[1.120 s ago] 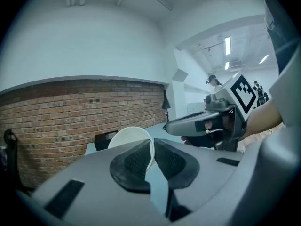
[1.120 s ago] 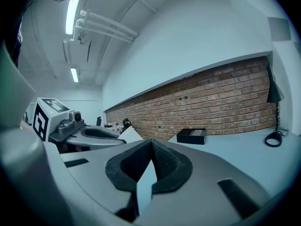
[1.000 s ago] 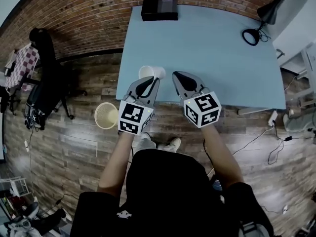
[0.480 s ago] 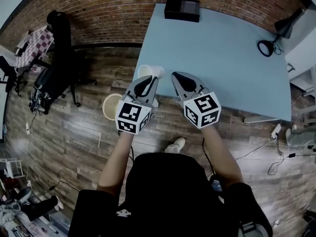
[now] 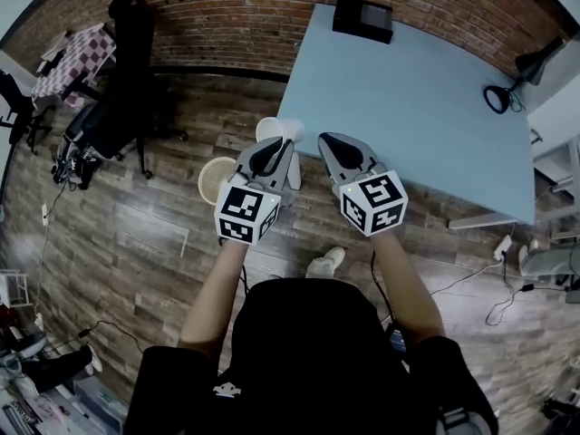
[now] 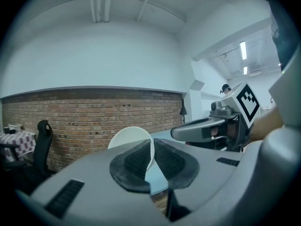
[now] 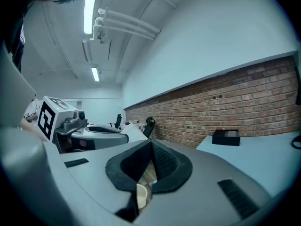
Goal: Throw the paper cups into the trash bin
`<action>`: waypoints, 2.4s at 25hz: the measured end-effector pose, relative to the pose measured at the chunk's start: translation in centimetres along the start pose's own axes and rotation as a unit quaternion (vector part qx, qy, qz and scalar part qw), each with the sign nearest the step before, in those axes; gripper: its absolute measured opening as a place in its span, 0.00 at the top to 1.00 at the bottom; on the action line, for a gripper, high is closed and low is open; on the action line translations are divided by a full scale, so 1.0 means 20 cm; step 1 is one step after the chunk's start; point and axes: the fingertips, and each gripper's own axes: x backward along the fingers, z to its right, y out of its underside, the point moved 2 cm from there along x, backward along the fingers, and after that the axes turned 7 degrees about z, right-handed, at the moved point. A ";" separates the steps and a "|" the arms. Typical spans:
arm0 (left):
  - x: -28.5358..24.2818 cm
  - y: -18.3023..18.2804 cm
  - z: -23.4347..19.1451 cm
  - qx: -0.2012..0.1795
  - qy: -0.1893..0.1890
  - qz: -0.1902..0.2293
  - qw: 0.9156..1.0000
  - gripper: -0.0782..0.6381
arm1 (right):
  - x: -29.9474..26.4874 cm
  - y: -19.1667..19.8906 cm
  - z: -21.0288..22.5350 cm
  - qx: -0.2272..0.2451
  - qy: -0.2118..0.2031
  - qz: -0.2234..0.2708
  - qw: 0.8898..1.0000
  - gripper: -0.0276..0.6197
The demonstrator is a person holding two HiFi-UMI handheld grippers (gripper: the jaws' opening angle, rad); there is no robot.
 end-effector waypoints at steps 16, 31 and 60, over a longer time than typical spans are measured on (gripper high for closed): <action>0.71 0.06 -0.33 0.019 -0.084 0.013 0.996 0.85 | -0.25 0.02 -0.74 0.023 -0.082 -0.016 0.996 0.95; 1.30 0.19 -0.59 0.040 -0.178 0.001 0.983 0.85 | -0.53 0.08 -1.38 0.024 -0.183 -0.024 0.983 0.95; 1.52 0.31 -0.98 0.065 -0.275 0.004 0.959 0.85 | -0.93 0.12 -1.68 0.049 -0.274 -0.030 0.960 0.95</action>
